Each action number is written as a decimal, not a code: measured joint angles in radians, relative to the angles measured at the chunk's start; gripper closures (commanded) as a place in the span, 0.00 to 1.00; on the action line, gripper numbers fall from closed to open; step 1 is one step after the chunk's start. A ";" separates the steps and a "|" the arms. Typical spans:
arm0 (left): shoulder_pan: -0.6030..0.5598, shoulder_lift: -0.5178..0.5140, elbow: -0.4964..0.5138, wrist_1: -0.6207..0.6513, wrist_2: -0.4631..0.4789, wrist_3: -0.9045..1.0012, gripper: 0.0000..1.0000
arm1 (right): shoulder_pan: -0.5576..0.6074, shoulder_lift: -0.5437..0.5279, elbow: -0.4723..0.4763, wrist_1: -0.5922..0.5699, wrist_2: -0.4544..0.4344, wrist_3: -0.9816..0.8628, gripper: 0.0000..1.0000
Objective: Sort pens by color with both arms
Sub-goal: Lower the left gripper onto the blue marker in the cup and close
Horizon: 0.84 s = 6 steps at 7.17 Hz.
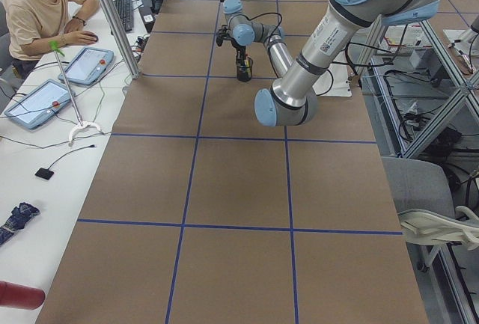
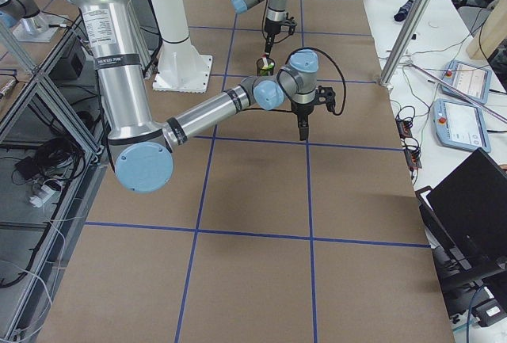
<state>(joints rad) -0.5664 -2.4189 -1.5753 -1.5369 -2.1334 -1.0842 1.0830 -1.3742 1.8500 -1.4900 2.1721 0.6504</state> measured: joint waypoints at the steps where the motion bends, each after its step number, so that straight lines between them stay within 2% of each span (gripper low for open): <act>1: 0.000 -0.004 0.005 0.012 0.000 0.011 0.55 | -0.001 -0.002 0.000 0.000 -0.001 0.000 0.00; 6: -0.001 -0.007 0.006 0.059 -0.025 0.061 0.59 | -0.002 -0.006 0.001 0.001 -0.006 -0.001 0.00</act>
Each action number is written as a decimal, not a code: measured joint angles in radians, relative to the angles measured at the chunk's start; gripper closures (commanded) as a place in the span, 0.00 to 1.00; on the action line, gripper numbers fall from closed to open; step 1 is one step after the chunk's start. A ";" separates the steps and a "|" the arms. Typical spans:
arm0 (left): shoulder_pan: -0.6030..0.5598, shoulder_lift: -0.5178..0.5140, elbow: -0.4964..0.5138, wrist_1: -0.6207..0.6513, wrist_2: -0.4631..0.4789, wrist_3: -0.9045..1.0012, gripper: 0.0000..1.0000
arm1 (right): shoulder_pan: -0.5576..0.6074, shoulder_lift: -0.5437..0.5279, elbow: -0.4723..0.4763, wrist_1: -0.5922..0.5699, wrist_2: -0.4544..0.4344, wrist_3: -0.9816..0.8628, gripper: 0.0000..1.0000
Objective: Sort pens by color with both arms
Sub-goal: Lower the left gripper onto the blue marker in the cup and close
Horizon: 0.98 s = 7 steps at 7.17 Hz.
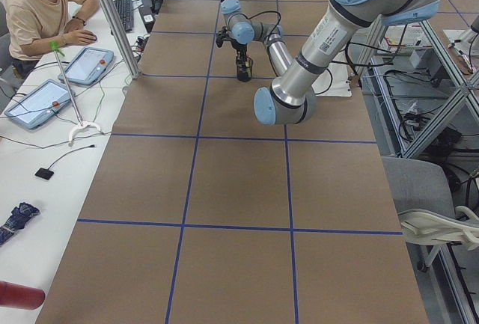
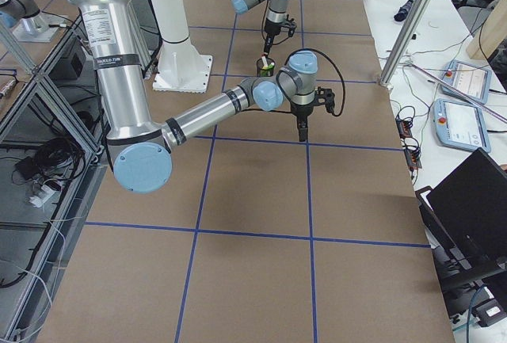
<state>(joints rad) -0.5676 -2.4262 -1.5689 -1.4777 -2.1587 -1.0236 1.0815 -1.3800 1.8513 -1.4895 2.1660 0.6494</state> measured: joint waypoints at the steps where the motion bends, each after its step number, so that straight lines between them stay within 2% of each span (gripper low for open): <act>1: 0.000 0.000 0.000 0.000 -0.002 0.000 0.61 | 0.000 0.000 0.000 0.000 0.000 0.000 0.00; 7: 0.000 0.002 0.003 0.001 -0.004 0.003 0.61 | 0.000 -0.003 -0.001 0.000 0.000 0.000 0.00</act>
